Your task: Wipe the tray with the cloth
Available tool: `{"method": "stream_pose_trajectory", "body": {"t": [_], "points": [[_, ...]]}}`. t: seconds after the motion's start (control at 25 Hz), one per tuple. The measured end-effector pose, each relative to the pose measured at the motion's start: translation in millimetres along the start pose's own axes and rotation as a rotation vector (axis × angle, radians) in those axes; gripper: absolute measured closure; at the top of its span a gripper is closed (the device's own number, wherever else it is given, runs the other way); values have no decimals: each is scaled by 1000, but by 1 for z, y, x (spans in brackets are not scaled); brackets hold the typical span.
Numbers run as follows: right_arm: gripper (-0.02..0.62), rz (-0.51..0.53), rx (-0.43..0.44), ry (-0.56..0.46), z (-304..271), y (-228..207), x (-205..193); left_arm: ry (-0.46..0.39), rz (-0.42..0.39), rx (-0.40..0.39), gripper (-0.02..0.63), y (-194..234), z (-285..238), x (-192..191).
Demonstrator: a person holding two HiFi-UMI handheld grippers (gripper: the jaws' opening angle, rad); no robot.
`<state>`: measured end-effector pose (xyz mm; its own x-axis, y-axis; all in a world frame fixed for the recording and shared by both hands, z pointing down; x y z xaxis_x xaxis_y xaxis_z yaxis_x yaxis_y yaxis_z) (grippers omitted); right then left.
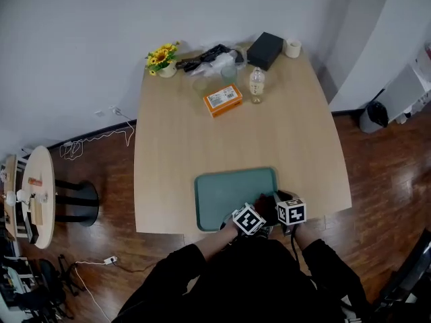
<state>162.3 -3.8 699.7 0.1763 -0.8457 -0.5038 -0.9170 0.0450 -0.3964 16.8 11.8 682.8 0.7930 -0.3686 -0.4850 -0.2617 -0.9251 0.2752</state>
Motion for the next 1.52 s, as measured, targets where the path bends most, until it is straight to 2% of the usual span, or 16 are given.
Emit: {"method": "stream_pose_trajectory", "body": {"t": [0.16,0.4,0.52,0.6,0.72,0.84,0.96,1.04,1.16,1.28,1.4,1.52], "points": [[557,-5,4,-5,1,2,-2,0,-50,-57,523,-16,-25,32],[560,-26,13,11,2,0,-3,84,-156,-155,523,-3,-31,38],[560,-25,24,15,2,1,-3,117,-253,-150,523,6,-21,41],[560,-17,22,15,3,0,-2,150,-277,-117,523,20,-16,40],[558,-11,23,19,1,-1,-2,162,-210,-5,523,60,-10,43],[558,-5,27,22,1,-3,-2,91,-114,106,523,100,-7,62],[557,-4,34,29,2,-3,-2,99,-52,146,523,114,-2,63],[557,-2,35,28,3,-5,-3,87,-95,100,523,97,0,60],[557,1,32,25,3,-6,-3,113,-142,-80,523,46,-3,28],[557,2,31,26,3,-8,-3,99,-205,-195,522,0,0,-10],[557,4,26,21,5,-8,-5,71,-254,-167,523,-17,0,-34],[557,3,22,18,5,-7,-7,61,-270,-114,523,-4,9,-30]]}}
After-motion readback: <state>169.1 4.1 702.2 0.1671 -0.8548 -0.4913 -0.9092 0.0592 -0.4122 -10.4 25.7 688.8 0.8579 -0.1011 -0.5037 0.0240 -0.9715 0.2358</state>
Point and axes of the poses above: the fingertips, and each gripper's own axes: z backward along the fingers, y to its left, x out of its top, the point moved 10 cm from there along z, backward along the fingers, and after that the axes turned 12 degrees about -z, right-handed, at the moved point
